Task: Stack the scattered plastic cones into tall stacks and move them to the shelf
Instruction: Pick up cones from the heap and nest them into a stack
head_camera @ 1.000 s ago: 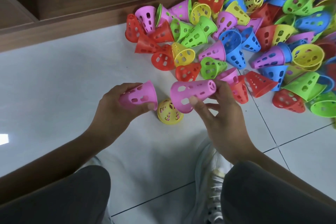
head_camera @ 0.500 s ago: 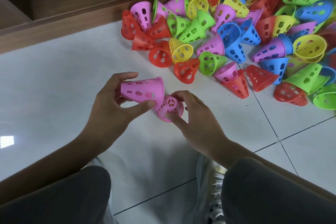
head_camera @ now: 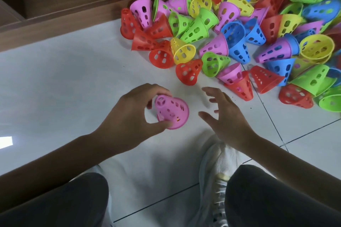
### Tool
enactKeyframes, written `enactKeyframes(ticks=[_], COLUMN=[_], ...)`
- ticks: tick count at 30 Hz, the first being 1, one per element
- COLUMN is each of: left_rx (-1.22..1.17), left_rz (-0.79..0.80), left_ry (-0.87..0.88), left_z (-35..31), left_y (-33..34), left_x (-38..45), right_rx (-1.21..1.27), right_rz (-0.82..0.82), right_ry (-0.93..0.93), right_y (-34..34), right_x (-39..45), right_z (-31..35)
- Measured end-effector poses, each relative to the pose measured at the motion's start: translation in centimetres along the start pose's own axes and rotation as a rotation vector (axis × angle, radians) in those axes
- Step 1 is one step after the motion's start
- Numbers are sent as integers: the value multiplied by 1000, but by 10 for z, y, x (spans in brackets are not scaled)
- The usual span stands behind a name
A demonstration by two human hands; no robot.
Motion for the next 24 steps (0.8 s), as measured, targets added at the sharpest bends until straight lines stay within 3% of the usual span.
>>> enactKeyframes(ticks=[7,13,20,24], left_rx=[59,-54,-106,-19], left_rz=[82,86,-67,-109], left_ry=[13,51,4,-21], left_z=[14,21,42,59], left_y=[19,8,-15,-24], left_x=[10,9,42,76], right_rx=[9,-65,-178,-193], right_rz=[-123,-225,-227,-224], right_ry=[-58,-81,-70,-75], right_y=[-14,-20,-18,-15], right_x=[37,57,80,84], right_z=[11,21,19,16])
Point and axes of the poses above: each hand's wrist, its own x-axis towards the middle knuckle, its own y-axis out of the palm, z = x × y, the point moved 3 cm from there along x, towards the middle knuckle, and after that the axes turned 8 degrees about z, right-handed, at the moved point
